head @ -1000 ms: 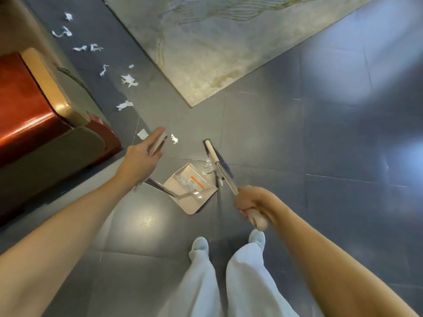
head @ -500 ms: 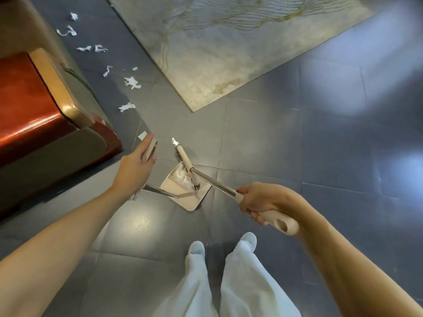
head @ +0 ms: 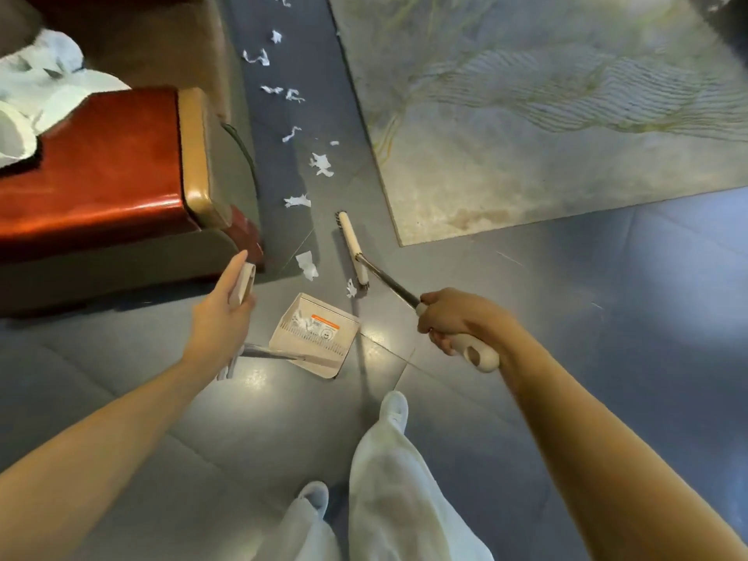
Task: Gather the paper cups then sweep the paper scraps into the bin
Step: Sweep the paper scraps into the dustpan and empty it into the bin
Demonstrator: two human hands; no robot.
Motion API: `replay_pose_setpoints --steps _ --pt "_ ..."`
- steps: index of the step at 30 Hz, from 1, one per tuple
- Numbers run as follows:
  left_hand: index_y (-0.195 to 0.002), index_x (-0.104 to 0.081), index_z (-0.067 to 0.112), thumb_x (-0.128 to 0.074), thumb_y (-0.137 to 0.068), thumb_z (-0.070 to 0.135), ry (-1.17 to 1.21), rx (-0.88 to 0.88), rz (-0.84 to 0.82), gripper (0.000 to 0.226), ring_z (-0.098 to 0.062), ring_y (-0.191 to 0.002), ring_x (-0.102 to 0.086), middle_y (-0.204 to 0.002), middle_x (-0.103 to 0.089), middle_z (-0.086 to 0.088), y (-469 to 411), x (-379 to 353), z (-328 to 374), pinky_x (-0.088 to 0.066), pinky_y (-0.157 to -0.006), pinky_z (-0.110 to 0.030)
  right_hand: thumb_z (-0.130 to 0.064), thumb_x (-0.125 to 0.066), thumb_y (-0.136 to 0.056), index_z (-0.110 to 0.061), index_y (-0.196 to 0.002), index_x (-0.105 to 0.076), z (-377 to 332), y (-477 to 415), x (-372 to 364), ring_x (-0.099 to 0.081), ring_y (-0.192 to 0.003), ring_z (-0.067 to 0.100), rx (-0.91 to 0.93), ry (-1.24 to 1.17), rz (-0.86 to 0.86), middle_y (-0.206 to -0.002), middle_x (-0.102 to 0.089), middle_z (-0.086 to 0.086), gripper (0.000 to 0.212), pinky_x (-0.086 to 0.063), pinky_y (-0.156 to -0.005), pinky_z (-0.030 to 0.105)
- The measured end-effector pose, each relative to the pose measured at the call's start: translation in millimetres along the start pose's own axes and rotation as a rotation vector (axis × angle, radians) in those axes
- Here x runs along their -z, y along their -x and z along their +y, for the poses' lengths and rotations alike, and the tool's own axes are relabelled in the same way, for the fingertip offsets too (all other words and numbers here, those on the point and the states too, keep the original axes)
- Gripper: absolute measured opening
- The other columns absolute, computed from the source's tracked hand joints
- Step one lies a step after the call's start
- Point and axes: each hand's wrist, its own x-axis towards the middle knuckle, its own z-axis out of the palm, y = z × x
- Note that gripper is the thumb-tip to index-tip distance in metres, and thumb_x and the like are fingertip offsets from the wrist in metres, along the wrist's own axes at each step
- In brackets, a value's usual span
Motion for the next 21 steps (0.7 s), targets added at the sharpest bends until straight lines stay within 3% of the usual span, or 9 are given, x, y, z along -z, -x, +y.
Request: replay_pose_setpoints --steps 5,8,11,14,18,19,21 --pt "-0.148 -0.028 0.040 -0.051 -0.098 0.015 0.065 0.085 0.150 0.060 -0.030 -0.107 -0.059 -0.131 -0.054 -0.007 -21.0 -2.4 15.9 -0.051 -0.093 -0.048 -0.006 -0.051 -0.090 -0.005 -0.123 -0.056 -30.1 -69.3 23.0 -0.058 -0.053 0.017 0.058 0.284 0.026 -0.073 -0.063 0.011 0.033 -0.055 -0.057 0.029" --pt "-0.148 -0.030 0.041 -0.050 -0.099 0.015 0.097 0.131 0.221 0.059 -0.034 -0.098 -0.060 -0.131 -0.054 -0.009 -37.7 -0.7 18.3 -0.052 -0.084 -0.042 -0.004 -0.052 -0.088 -0.003 -0.123 -0.056 -50.0 -99.5 25.6 -0.061 -0.060 0.019 0.096 0.433 0.029 -0.073 -0.061 0.008 0.035 -0.057 -0.068 0.033" --pt "-0.148 -0.031 0.038 -0.051 -0.098 0.014 0.080 0.141 0.218 0.059 -0.031 -0.116 -0.055 -0.139 -0.049 -0.005 -60.9 8.5 19.0 -0.047 -0.100 -0.045 -0.001 -0.052 -0.084 -0.002 -0.119 -0.058 -70.6 -119.3 22.6 -0.063 -0.070 0.021 0.107 0.495 -0.007 -0.073 -0.059 0.008 0.035 -0.056 -0.069 0.033" --pt "-0.149 -0.032 0.036 -0.054 -0.097 0.013 0.092 0.132 0.224 0.061 -0.021 -0.129 -0.046 -0.145 -0.044 0.001 -89.2 17.9 20.8 -0.038 -0.109 -0.040 -0.004 -0.056 -0.084 -0.003 -0.119 -0.057 -88.1 -133.5 16.7 -0.062 -0.070 0.020 0.112 0.457 -0.095 -0.083 -0.063 0.011 0.035 -0.054 -0.064 0.029" --pt "-0.148 -0.032 0.037 -0.055 -0.096 0.012 0.095 0.120 0.181 0.061 -0.018 -0.128 -0.045 -0.145 -0.045 0.002 -120.8 20.3 28.0 -0.040 -0.108 -0.040 -0.012 -0.060 -0.087 -0.012 -0.122 -0.056 -96.0 -127.4 2.7 -0.061 -0.078 0.021 0.032 0.345 -0.224 -0.095 -0.069 0.014 0.035 -0.057 -0.084 0.035" --pt "-0.148 -0.032 0.036 -0.055 -0.096 0.012 0.089 0.109 0.170 0.061 -0.018 -0.128 -0.045 -0.144 -0.045 0.002 -125.2 21.1 29.0 -0.040 -0.107 -0.039 -0.012 -0.060 -0.088 -0.013 -0.122 -0.055 -96.3 -122.0 3.0 -0.060 -0.074 0.019 -0.011 0.300 -0.255 -0.091 -0.069 0.013 0.035 -0.057 -0.083 0.033" --pt "-0.148 -0.032 0.037 -0.055 -0.096 0.012 0.084 0.096 0.151 0.062 -0.018 -0.128 -0.045 -0.144 -0.045 0.001 -132.5 23.8 29.4 -0.036 -0.105 -0.035 -0.008 -0.058 -0.090 -0.017 -0.115 -0.053 -98.8 -109.9 14.4 -0.055 -0.055 0.012 -0.117 0.142 -0.328 -0.072 -0.062 0.009 0.027 -0.054 -0.062 0.022"
